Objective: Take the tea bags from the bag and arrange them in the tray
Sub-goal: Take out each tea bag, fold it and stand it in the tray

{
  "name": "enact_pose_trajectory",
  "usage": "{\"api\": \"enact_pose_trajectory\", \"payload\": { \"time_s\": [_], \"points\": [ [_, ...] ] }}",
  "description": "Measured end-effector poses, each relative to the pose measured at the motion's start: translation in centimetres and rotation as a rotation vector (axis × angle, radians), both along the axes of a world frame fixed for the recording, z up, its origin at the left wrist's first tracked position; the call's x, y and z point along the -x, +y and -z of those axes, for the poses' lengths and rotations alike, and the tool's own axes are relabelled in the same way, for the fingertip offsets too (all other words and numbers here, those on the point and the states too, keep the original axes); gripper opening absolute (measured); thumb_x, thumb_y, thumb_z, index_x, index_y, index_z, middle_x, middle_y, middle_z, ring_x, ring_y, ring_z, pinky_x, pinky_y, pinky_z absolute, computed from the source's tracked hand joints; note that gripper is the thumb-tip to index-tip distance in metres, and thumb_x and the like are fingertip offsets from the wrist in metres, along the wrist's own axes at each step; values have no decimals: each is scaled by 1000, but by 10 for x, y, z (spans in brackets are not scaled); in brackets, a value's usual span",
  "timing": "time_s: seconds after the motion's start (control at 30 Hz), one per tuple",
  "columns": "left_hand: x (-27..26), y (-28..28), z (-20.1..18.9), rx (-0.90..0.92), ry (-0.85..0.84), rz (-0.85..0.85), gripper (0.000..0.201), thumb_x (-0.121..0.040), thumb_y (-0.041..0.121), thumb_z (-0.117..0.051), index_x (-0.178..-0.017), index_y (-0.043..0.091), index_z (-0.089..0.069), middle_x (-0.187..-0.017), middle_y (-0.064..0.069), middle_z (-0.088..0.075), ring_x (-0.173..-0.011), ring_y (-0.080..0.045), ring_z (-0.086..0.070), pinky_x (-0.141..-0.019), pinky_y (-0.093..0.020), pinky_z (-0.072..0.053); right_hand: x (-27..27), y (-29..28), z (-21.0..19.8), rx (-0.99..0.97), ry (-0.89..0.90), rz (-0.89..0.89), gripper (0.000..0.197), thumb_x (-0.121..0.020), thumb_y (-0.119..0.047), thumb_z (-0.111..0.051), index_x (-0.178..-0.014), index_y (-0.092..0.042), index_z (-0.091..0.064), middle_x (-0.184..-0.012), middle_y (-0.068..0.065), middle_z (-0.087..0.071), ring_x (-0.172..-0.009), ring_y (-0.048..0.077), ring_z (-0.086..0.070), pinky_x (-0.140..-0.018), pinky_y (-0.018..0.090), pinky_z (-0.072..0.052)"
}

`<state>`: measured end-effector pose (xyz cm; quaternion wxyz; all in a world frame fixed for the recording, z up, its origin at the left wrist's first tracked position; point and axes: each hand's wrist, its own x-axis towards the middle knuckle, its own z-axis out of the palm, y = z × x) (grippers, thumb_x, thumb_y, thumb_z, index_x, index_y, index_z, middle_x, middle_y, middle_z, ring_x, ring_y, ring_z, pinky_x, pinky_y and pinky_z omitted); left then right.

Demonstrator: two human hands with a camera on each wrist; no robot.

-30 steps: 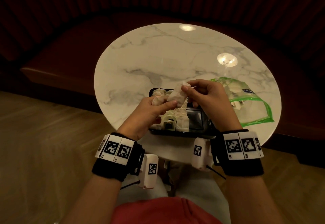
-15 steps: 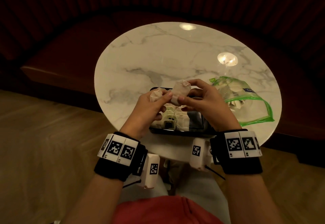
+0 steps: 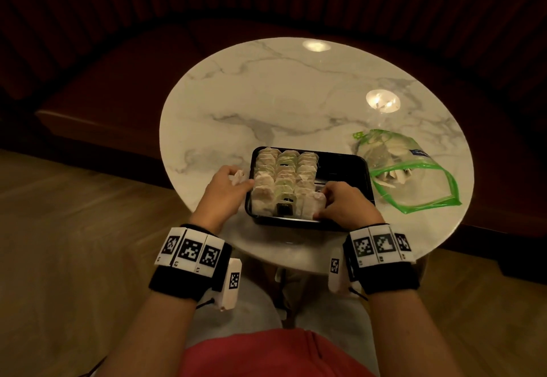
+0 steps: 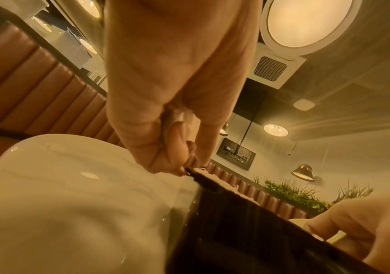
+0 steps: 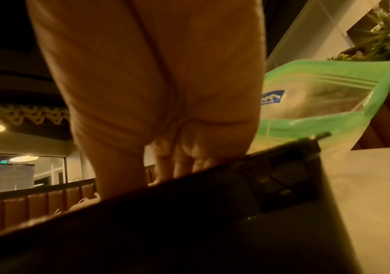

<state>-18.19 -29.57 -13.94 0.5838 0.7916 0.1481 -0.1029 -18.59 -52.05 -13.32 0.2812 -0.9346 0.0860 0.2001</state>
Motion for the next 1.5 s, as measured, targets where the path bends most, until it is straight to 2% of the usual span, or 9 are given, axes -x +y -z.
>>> {"api": "enact_pose_trajectory", "payload": {
  "time_s": [0.13,0.57,0.67,0.77,0.9,1.1,1.23,1.37,1.5],
  "points": [
    [-1,-2,3,-27,30,38,18,-94,19,-61,-109,14,-54,-84,-1,-52,-64,-13,-45,-51,-25,-35,0,3,5,1,8,48,53,-73,-23,-83,-117,-12,-55,-118,11,-61,-105,22,-57,-80,27,-43],
    [-2,0,7,-46,-1,98,9,-94,12,-59,-102,11,-62,-72,-1,-52,-60,-13,-44,-51,-24,-35,1,8,12,-55,-146,61,10,-79,-12,-75,-88,-15,-72,-91,8,-69,-97,23,-63,-80,28,-48],
    [-2,1,9,-32,5,98,13,-93,12,-60,-105,7,-63,-70,0,-51,-59,-13,-43,-51,-23,-33,3,8,11,-72,-118,23,20,-74,-14,-80,-92,-14,-71,-89,4,-69,-95,19,-63,-80,25,-50],
    [-2,1,11,-25,5,104,14,-94,11,-59,-106,6,-63,-69,1,-51,-58,-13,-43,-50,-23,-32,1,4,10,-135,-125,111,30,-69,-17,-86,-87,-15,-62,-86,-1,-63,-80,9,-60,-58,9,-41],
    [-3,1,11,-31,8,97,16,-93,12,-60,-108,5,-63,-69,0,-51,-58,-13,-43,-50,-23,-32,-2,1,12,-194,-163,191,46,-68,-20,-88,-101,-14,-56,-92,3,-64,-88,15,-62,-62,17,-44],
    [-2,0,9,-28,17,102,17,-94,14,-61,-110,9,-63,-71,1,-52,-60,-12,-45,-50,-24,-34,-3,4,9,-238,-182,175,56,-69,-23,-88,-116,-13,-59,-103,4,-66,-95,18,-63,-79,28,-53],
    [-2,1,9,-31,26,99,19,-93,15,-61,-111,8,-63,-71,1,-52,-60,-13,-45,-51,-24,-34,0,4,9,-237,-135,158,45,-72,-24,-85,-110,-9,-66,-93,3,-68,-89,15,-64,-63,15,-44],
    [-1,1,8,-27,20,93,22,-93,19,-62,-112,7,-62,-74,0,-53,-60,-13,-45,-49,-24,-34,-1,3,10,-225,-105,135,38,-74,-20,-84,-106,-7,-69,-90,5,-69,-87,15,-64,-68,18,-45],
    [-2,1,2,-57,-43,55,37,-91,39,-65,-116,12,-58,-98,-4,-58,-74,-15,-52,-52,-23,-39,0,3,11,-179,-99,105,43,-72,-14,-85,-110,-9,-66,-93,2,-65,-91,15,-62,-63,15,-40]
  ]
}}
